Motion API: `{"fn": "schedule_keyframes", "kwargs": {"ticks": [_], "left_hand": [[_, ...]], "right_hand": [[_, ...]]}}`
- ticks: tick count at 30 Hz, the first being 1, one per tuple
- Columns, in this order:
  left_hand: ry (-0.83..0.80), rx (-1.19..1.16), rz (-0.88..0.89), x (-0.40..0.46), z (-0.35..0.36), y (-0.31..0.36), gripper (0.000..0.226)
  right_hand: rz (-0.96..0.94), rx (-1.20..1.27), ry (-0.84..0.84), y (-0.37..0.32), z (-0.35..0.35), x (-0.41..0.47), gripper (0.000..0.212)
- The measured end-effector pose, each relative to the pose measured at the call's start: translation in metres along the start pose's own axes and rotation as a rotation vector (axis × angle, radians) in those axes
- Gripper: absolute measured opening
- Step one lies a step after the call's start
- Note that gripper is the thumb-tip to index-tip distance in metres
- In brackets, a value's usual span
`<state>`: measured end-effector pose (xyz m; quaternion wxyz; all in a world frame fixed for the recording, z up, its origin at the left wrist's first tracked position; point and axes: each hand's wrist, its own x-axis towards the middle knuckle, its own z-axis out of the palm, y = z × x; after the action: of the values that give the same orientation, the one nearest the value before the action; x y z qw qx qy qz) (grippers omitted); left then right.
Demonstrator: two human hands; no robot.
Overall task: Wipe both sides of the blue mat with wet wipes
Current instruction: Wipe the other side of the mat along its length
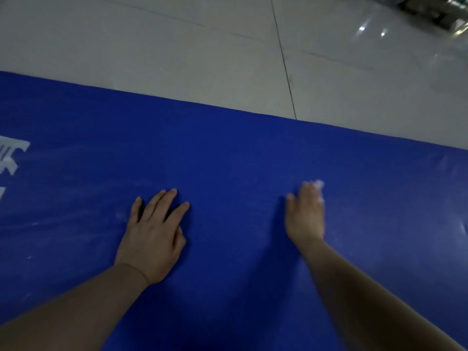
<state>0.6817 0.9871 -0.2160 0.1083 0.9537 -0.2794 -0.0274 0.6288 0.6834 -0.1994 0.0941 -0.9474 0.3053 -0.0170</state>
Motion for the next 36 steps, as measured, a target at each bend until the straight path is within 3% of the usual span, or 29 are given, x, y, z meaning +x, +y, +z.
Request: {"fn": "schedule_keyframes", "kwargs": {"ticks": [2,3,6,8,10,12,16,18,21,23,25,28,30,34,36], "left_hand": [[-0.009,-0.005,-0.004,0.001,0.0,0.0,0.056],[-0.01,-0.011,0.001,0.002,0.0,0.0,0.056],[-0.008,-0.016,0.003,0.002,-0.001,0.0,0.056],[-0.007,-0.017,0.002,0.001,-0.001,0.0,0.056],[0.0,-0.028,0.007,0.001,-0.002,0.0,0.056],[0.011,-0.029,0.015,0.001,-0.003,0.0,0.056],[0.042,-0.036,0.021,0.001,-0.002,0.001,0.043],[0.042,-0.044,0.017,0.001,-0.002,0.002,0.044],[0.066,-0.077,0.029,-0.003,-0.004,0.004,0.043],[0.102,-0.122,0.067,-0.013,-0.006,0.004,0.042],[0.158,-0.127,0.146,-0.034,-0.005,-0.001,0.036],[0.176,-0.114,0.276,-0.068,-0.003,-0.01,0.042],[0.171,-0.118,0.293,-0.077,-0.003,-0.013,0.042],[0.122,-0.116,0.23,-0.074,-0.002,-0.011,0.045],[0.121,-0.109,0.227,-0.075,-0.001,-0.012,0.045]], "right_hand": [[0.269,-0.001,-0.023,0.03,-0.005,-0.003,0.058],[0.281,-0.001,-0.028,0.031,-0.003,-0.008,0.058],[-0.084,0.003,0.0,-0.012,0.005,-0.041,0.06],[-0.424,0.008,-0.09,-0.042,0.009,-0.074,0.065],[-0.559,0.029,-0.228,-0.047,0.004,-0.093,0.067],[-0.445,0.057,-0.157,-0.017,0.002,-0.085,0.061],[0.152,0.01,-0.041,0.025,-0.003,-0.067,0.056],[0.106,-0.048,-0.004,-0.006,0.004,-0.082,0.065],[-0.362,0.005,-0.107,-0.057,0.015,-0.131,0.074],[-0.475,0.018,-0.19,-0.054,0.011,-0.146,0.077],[-0.376,0.006,-0.111,-0.023,0.006,-0.134,0.068],[0.016,0.034,-0.091,0.022,-0.004,-0.113,0.057],[0.071,0.004,-0.067,0.016,-0.003,-0.119,0.057],[-0.464,0.04,-0.188,-0.042,0.009,-0.179,0.059],[-0.578,0.057,-0.225,-0.038,0.01,-0.194,0.058]]}}
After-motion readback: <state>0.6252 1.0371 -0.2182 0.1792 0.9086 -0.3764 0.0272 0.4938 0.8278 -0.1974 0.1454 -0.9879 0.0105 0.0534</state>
